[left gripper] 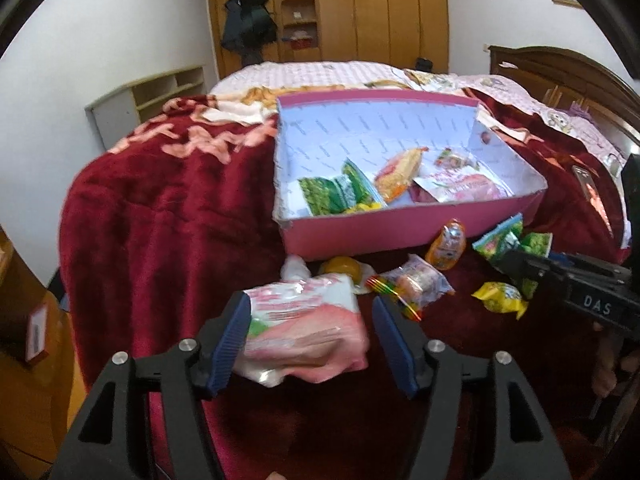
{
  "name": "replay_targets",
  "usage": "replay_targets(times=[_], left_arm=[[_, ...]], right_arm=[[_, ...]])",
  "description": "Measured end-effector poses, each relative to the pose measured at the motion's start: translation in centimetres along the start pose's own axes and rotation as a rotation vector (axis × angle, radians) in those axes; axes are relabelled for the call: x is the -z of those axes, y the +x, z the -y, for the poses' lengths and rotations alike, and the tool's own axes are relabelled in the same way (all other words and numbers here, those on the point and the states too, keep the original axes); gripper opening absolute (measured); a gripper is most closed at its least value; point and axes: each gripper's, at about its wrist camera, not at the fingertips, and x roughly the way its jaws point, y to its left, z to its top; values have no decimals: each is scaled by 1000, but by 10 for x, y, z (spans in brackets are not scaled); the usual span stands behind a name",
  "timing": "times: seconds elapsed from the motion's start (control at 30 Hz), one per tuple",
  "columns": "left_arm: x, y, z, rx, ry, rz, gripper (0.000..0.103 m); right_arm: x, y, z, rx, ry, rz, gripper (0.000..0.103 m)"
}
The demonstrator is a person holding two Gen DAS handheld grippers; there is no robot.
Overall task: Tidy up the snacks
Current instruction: 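Grasp the pink juice pouch with the left tool while the right grasps the green pea bag, then carry the juice pouch over the box with the left tool while the right carries the pea bag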
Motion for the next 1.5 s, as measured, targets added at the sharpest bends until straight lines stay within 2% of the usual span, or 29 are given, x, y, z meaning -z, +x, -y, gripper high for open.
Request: replay_targets(times=[0.13,0.3,0.33,0.47,0.6,0.7,1.0,1.5], left_arm=[[0,-2,-4,-27,8,26,77],[6,16,-1,55,6,-47,81],[7,20,0,48,3,-55,81],[11,29,2,7,11,-60,81],[12,32,-5,19,-45,-63,81],[11,30,-9,29,-68,-57,76],[13,23,-9,62,-63,-32,72],[0,-17,-4,107,-59,81,72]], right_arm=[[0,1,1,-3,6,-3,36],[1,2,2,-4,10,-6,36],[1,2,2,-4,10,-6,36],[1,2,2,-7,12,-8,36],[1,3,3,-8,15,-9,36],[1,3,3,-8,15,-10,36],[1,2,2,-8,13,-5,36],[2,-12,-6,-18,-15,38,36]])
